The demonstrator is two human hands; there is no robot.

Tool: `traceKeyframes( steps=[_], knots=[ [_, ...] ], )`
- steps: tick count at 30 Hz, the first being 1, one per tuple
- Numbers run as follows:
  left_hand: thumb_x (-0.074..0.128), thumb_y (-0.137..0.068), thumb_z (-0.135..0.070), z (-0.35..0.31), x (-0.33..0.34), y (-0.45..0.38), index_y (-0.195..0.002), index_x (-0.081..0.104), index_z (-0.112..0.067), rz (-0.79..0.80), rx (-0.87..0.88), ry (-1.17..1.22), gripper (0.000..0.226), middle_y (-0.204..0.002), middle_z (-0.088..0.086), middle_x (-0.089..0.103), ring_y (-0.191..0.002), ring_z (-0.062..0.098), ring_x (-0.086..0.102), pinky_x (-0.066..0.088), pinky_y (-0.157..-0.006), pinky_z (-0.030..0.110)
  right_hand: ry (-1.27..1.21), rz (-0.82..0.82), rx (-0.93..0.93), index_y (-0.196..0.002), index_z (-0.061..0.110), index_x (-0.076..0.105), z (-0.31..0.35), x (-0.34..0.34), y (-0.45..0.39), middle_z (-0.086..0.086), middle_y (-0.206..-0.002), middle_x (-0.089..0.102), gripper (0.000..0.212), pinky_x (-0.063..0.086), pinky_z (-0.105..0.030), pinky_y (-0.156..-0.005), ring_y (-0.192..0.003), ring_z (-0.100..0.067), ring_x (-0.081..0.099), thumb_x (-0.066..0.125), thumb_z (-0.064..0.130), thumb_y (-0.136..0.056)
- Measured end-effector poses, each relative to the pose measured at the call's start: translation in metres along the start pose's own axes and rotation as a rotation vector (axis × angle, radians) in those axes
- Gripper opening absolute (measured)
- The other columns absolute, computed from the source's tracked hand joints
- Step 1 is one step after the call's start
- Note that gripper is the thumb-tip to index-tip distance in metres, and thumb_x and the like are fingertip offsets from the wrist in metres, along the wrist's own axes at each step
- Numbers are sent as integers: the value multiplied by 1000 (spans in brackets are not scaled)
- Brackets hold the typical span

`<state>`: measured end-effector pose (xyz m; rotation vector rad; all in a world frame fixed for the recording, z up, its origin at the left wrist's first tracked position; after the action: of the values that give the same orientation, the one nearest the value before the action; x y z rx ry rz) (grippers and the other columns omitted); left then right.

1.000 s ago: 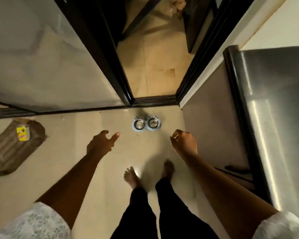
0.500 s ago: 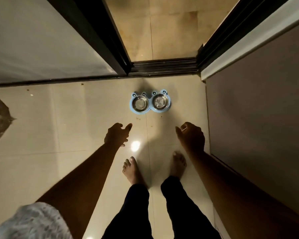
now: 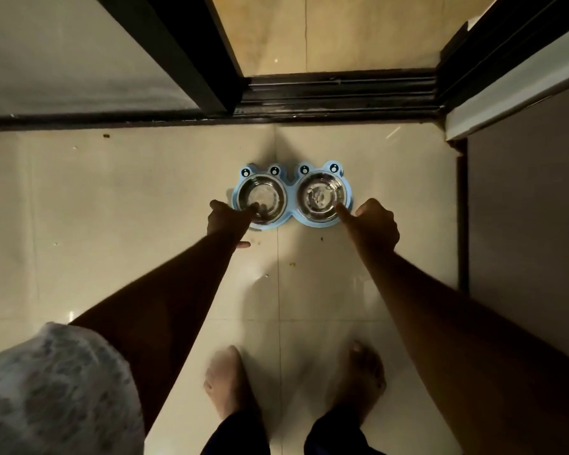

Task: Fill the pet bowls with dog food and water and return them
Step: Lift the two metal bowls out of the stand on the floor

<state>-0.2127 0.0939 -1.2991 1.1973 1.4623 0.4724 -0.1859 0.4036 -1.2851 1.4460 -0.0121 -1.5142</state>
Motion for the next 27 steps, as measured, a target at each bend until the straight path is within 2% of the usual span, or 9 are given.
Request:
traceKeyframes(
  steps=[4,7,10,15,17,19,21,24,27],
  knots=[
    [84,-77,-26,7,8,-18,-113,45,-9,-11,19,29,55,-90,12,65,-72,24,74,64,-62,46,-58,-26,113,-115,5,65,-5,15,-19,-15,-114,72,71,49,-37,-77,-106,-37,69,69,68,-81],
    [80,-78,-6,9,4,-24,-102,58,0,-68,44,110,33,-94,22,72,-64,26,75,64,-58,43,-91,-47,97,-113,4,64,0,17,-21,-15,-112,72,57,50,-36,-75,-102,-36,70,74,51,-84],
    [77,-76,3,10,-4,-18,-80,57,-6,-147,48,195,22,-89,24,72,-61,32,74,64,-62,47,-202,-96,61,-102,8,63,5,12,-16,-13,-99,73,38,59,-41,-78,-88,-37,71,72,37,-79],
    [76,-75,7,2,-24,24,-81,60,-8,-198,82,270,23,-74,12,67,-59,35,73,64,-66,48,-392,-135,22,-76,21,61,-4,1,-5,-3,-69,71,13,63,-48,-59,-60,-34,71,66,29,-68],
    [73,-76,13,0,-34,51,-93,63,-1,-182,37,367,24,-78,14,66,-62,37,71,64,-67,46,-443,-136,56,-73,23,63,-5,-21,13,-4,-64,70,7,63,-49,-59,-53,-32,71,68,18,-70],
    [71,-75,16,-3,-46,78,-104,64,6,-175,34,439,32,-87,21,67,-60,35,70,63,-58,39,-533,-122,76,-75,21,66,-1,-44,36,-7,-63,71,15,63,-49,-57,-47,-29,71,69,6,-73],
    [72,-76,15,-10,-63,115,-100,66,6,-161,70,480,26,-84,21,67,-59,30,69,61,-50,32,-650,-133,62,-77,18,70,6,-79,70,-13,-66,73,10,63,-50,-52,-49,-30,72,76,10,-74],
    [70,-80,13,-20,-94,185,-99,67,4,-152,94,538,21,-76,15,65,-58,26,67,59,-50,28,-837,-165,95,-75,21,72,12,-137,126,-22,-75,74,15,63,-49,-52,-57,-36,73,86,15,-76],
    [71,-81,9,-44,-136,262,-98,69,7,-141,180,575,17,-79,22,66,-60,27,68,61,-53,27,-1011,-88,181,-97,0,72,20,-191,186,-34,-90,72,14,63,-45,-56,-73,-47,74,77,1,-84]
  ],
)
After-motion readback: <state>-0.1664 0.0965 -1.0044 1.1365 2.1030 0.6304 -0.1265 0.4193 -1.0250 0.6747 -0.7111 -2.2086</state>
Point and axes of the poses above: each hand's wrist, its own y-axis away from the middle knuckle, its own x-axis out of the palm, z = x × y, the point moved 8 cm from there along -y, towards the middle knuckle
